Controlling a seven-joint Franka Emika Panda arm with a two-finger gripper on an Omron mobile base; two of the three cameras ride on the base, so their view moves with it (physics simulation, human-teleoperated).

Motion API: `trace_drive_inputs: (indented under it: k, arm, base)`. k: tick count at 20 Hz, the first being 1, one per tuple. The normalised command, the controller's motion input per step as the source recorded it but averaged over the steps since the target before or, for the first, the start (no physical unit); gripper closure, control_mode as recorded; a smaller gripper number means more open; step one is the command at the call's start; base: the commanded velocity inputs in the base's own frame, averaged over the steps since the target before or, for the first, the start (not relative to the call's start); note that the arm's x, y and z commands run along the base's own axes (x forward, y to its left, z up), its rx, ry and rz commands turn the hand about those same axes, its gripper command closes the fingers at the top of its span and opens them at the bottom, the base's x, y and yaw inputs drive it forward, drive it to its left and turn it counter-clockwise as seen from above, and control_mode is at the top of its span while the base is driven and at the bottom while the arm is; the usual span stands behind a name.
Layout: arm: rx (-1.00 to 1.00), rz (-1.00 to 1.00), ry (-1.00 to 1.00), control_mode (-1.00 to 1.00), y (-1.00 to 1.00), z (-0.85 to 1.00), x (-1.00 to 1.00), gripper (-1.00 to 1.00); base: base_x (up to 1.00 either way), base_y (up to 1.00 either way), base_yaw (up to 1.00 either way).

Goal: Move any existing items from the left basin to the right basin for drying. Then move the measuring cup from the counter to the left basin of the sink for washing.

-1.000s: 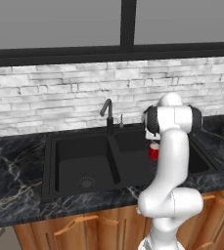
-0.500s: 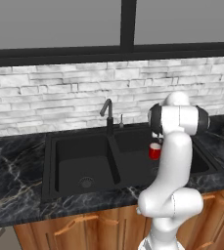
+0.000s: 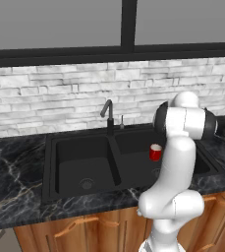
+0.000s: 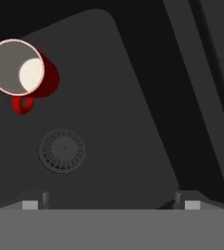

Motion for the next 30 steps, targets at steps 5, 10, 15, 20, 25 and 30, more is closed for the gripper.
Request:
trace_drive_inputs:
  k: [5, 10, 15, 20, 25, 30]
  arm:
    - [0.00, 0.00, 0.00, -1.00, -0.39, 0.32, -0.29, -1.00]
    - [0.00, 0.00, 0.00, -1.00, -0.41, 0.29, -0.26, -1.00]
    - [0.00, 0.00, 0.00, -1.00, -0.45, 0.22, -0.21, -1.00]
    - [0.00, 0.00, 0.00, -1.00, -0.47, 0.19, -0.21, -1.00]
    - [-0.01, 0.00, -0.03, -1.00, -0.46, 0.19, -0.17, -1.00]
    - [-0.02, -0.01, -0.04, -1.00, -0.43, 0.17, -0.17, -1.00]
  base:
    - [0.00, 0.00, 0.00]
    - [0.00, 0.00, 0.00]
    - [0.00, 0.00, 0.00]
    - [0.00, 0.00, 0.00]
    - [0.00, 0.00, 0.00]
    - [0.00, 0.00, 0.00]
